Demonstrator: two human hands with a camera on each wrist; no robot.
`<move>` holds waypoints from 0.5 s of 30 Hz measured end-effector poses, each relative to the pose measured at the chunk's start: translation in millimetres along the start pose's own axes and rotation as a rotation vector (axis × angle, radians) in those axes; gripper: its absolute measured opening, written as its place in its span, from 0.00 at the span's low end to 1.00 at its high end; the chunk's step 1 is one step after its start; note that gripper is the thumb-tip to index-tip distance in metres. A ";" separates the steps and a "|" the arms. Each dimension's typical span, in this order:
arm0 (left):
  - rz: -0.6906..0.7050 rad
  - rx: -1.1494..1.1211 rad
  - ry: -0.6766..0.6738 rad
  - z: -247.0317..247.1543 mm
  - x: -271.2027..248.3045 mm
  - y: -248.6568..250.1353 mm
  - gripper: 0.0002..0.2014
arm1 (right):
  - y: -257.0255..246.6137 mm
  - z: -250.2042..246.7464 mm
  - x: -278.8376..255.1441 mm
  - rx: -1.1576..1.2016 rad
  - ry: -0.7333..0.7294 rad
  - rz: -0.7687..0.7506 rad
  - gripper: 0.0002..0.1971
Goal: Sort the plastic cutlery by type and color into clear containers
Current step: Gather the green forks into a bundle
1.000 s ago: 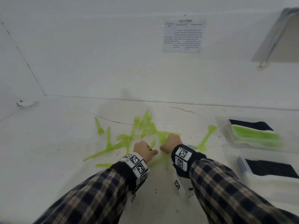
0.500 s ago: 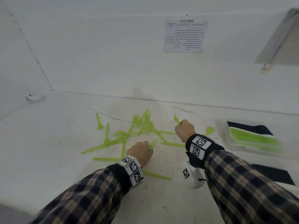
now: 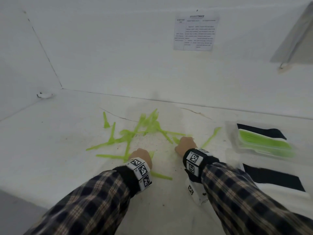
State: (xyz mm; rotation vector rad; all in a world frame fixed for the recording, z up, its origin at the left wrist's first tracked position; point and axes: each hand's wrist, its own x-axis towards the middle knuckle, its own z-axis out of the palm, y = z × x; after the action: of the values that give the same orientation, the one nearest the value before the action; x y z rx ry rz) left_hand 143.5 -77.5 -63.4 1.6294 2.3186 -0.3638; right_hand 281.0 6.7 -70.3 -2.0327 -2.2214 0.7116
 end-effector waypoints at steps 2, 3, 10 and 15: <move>0.001 0.000 0.002 -3.2 -2.0 2.3 0.15 | -0.1 0.3 -2.2 0.065 0.039 0.013 0.17; 0.002 0.000 0.006 -4.7 -3.2 4.2 0.14 | 0.3 0.7 -2.7 0.121 0.048 0.026 0.20; 0.018 -0.041 0.082 -6.1 -6.6 18.0 0.14 | 7.4 -9.9 -0.5 0.511 0.105 0.207 0.26; 0.046 -0.164 0.111 -4.7 -1.8 19.0 0.12 | 19.9 -22.9 10.7 0.506 0.165 0.265 0.20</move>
State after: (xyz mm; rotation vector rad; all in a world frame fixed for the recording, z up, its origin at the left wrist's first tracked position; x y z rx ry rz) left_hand 161.6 -71.1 -59.2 1.6577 2.3161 -0.0719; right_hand 305.8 24.3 -59.9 -2.0366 -1.5010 0.9660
